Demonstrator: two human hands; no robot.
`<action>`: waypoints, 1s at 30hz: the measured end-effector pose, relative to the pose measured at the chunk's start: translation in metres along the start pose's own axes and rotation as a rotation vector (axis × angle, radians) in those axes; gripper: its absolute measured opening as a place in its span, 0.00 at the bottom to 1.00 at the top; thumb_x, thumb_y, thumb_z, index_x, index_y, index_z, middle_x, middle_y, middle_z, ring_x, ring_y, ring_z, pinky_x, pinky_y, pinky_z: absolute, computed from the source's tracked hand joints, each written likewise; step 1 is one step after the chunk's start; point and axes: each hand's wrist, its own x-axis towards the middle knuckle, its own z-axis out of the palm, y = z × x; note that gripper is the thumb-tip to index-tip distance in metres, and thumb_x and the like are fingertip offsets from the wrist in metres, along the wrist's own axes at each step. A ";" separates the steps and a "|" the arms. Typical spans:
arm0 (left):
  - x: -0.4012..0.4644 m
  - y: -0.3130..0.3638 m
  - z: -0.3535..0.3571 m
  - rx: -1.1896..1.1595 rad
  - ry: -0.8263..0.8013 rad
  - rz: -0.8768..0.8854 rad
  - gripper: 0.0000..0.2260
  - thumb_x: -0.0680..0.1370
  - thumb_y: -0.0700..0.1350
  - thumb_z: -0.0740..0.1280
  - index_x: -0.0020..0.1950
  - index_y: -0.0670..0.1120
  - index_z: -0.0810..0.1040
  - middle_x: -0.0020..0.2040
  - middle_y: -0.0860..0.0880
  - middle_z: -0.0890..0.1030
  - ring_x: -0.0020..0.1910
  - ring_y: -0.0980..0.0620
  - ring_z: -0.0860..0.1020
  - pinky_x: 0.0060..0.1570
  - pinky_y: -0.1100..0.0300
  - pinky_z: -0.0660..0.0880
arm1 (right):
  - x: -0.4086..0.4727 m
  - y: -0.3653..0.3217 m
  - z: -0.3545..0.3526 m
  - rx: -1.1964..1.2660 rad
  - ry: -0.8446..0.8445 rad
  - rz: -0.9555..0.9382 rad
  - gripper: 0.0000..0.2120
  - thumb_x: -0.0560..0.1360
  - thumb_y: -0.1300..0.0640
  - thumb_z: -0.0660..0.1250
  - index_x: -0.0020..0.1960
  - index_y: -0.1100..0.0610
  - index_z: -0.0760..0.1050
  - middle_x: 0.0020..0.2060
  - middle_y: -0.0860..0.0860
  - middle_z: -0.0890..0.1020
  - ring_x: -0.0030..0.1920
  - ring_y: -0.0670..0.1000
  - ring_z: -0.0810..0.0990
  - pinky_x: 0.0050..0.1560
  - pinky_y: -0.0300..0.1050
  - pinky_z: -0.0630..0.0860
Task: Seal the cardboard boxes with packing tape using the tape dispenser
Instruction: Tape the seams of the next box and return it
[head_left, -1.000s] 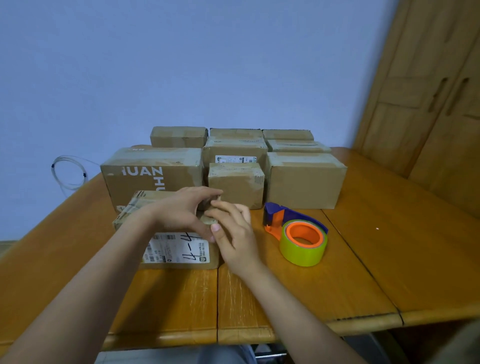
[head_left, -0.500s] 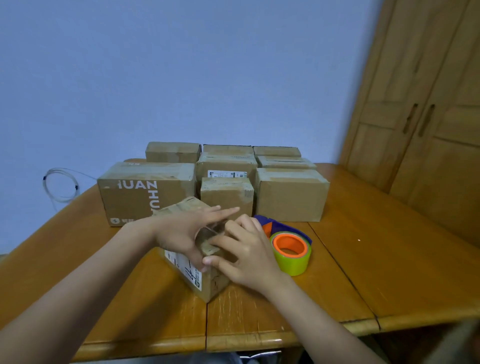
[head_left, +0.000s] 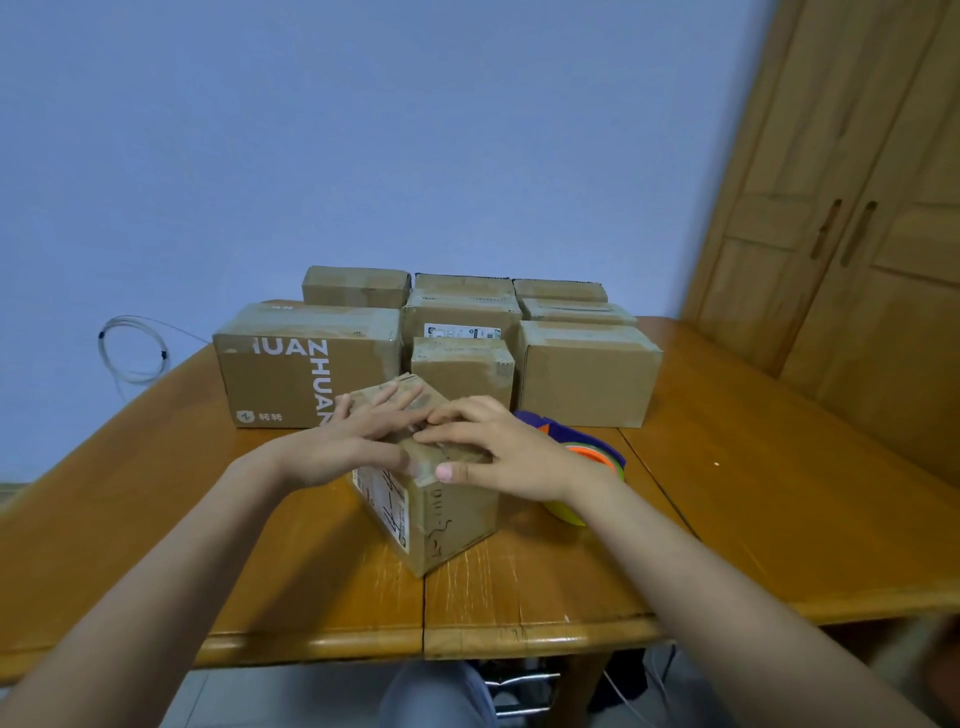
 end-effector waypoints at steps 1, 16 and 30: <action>0.000 -0.001 0.001 -0.007 0.011 -0.007 0.36 0.63 0.68 0.57 0.71 0.68 0.54 0.78 0.60 0.42 0.74 0.63 0.35 0.72 0.47 0.29 | -0.001 0.000 0.003 0.011 -0.006 0.004 0.23 0.78 0.43 0.62 0.71 0.47 0.69 0.68 0.43 0.67 0.70 0.43 0.57 0.68 0.52 0.64; 0.022 0.001 0.011 -0.058 0.082 0.136 0.34 0.65 0.79 0.53 0.69 0.67 0.62 0.76 0.61 0.57 0.74 0.67 0.50 0.75 0.54 0.45 | -0.012 -0.027 -0.001 -0.251 0.102 0.034 0.21 0.78 0.39 0.58 0.60 0.53 0.77 0.55 0.48 0.75 0.55 0.43 0.64 0.46 0.42 0.71; 0.055 -0.001 -0.002 0.207 0.165 -0.079 0.51 0.59 0.79 0.52 0.77 0.56 0.57 0.79 0.49 0.52 0.78 0.49 0.49 0.74 0.46 0.45 | -0.012 0.096 -0.027 -0.132 -0.200 0.654 0.43 0.75 0.54 0.70 0.78 0.53 0.46 0.76 0.54 0.58 0.74 0.56 0.58 0.72 0.50 0.59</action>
